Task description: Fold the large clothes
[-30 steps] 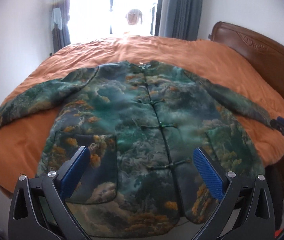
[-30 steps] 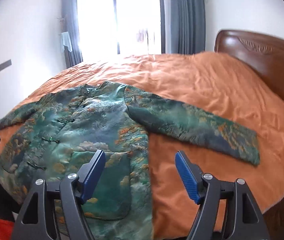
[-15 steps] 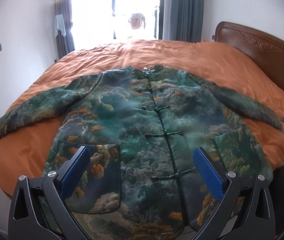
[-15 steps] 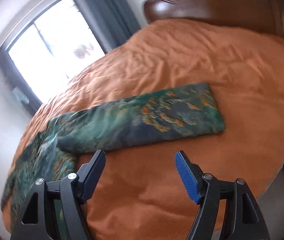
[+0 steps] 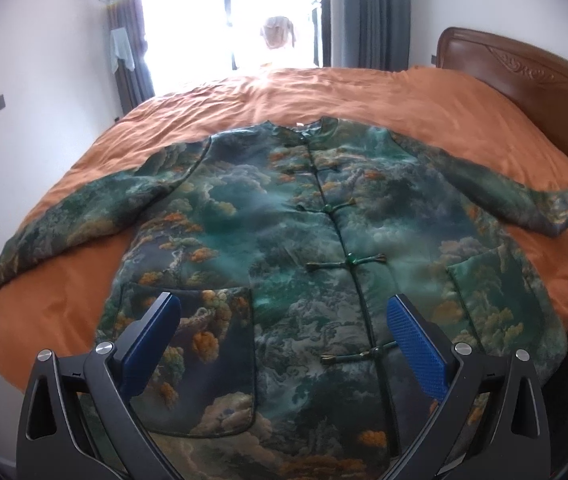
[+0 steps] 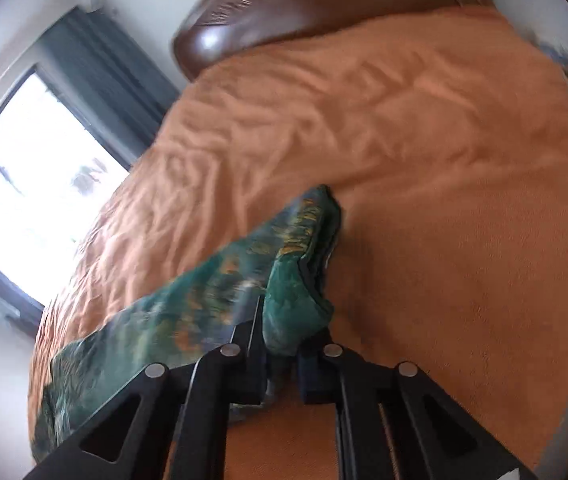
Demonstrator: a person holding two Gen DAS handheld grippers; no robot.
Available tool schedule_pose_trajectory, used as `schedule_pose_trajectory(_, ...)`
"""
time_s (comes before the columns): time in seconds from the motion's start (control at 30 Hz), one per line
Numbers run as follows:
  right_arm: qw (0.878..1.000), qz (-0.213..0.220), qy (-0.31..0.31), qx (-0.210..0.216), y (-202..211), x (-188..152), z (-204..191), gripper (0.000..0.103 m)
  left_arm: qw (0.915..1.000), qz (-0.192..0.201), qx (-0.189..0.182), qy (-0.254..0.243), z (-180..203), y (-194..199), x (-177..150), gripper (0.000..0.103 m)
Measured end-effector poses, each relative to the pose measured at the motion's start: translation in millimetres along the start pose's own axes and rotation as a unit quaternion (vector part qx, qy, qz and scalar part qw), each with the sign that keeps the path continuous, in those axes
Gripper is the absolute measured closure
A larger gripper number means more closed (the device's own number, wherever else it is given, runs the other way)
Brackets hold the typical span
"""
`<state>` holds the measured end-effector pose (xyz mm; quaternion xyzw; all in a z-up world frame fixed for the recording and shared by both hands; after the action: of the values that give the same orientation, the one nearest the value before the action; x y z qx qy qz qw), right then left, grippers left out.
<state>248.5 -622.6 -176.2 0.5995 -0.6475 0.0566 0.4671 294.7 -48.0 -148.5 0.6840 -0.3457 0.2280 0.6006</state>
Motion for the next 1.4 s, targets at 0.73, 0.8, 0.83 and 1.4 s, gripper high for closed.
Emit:
schedule_pose_trajectory(0.73,0.911,-0.159,0.319,0.209,34.7,-269.6,-287.1,0.094,0.9384,-0.103,-0.323,0.065,103.5,-37.5,51.7,0.001)
schedule_pose_trajectory(0.8,0.909,-0.158,0.325,0.206,31.7,-271.9,-282.4,0.094,0.9326,-0.127,-0.328,0.079,120.8,-52.5,54.3,0.002)
schedule_pose_trajectory(0.83,0.909,-0.155,0.327,0.207,34.7,-273.6,-281.7,0.094,0.9275,-0.136,-0.338,0.082,129.1,-56.0,55.4,0.002)
schedule_pose_trajectory(1.4,0.902,-0.142,0.341,0.223,83.2,-252.2,-260.2,0.026,0.9636,-0.072,-0.256,-0.026,164.8,-90.0,150.9,0.097)
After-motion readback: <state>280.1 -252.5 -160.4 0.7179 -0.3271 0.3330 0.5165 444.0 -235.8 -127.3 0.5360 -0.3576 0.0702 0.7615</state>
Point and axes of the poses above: each gripper's, at about its wrist camera, not at the fingertips, and y roughly against the way its jaws point, z to its right, x to its top, the point moved 9 cm from there along -y, roughly the way its jaws point, and after that the axes turned 13 degrees about x, right-handed, at the moved point
